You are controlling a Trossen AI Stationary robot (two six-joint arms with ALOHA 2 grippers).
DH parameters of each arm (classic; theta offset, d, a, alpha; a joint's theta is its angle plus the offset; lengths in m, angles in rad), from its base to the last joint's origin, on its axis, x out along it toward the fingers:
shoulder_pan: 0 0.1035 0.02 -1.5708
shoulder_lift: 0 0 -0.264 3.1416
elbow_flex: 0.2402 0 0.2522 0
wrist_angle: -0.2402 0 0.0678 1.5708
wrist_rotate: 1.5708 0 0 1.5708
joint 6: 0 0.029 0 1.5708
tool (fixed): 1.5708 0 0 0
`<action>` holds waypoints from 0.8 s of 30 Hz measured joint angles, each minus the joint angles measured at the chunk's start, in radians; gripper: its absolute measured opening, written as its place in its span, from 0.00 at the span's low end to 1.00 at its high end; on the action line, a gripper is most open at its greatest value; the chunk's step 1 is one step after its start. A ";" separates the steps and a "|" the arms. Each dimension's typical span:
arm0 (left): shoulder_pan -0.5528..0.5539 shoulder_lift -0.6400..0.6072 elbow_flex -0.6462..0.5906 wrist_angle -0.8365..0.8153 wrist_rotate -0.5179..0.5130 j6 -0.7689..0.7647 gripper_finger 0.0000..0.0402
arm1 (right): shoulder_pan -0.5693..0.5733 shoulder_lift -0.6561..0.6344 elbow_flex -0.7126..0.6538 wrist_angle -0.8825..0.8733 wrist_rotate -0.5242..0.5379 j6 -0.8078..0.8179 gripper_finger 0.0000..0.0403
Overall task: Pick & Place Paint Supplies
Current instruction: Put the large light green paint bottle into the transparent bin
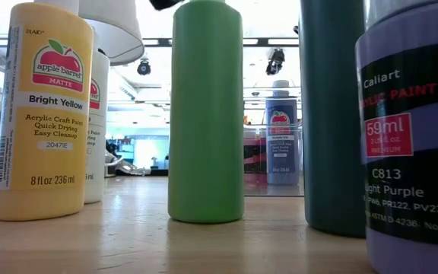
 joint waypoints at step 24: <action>-0.093 -0.001 -0.093 0.085 0.000 -0.057 0.31 | 0.087 -0.387 -0.058 -0.051 -0.561 -0.122 0.02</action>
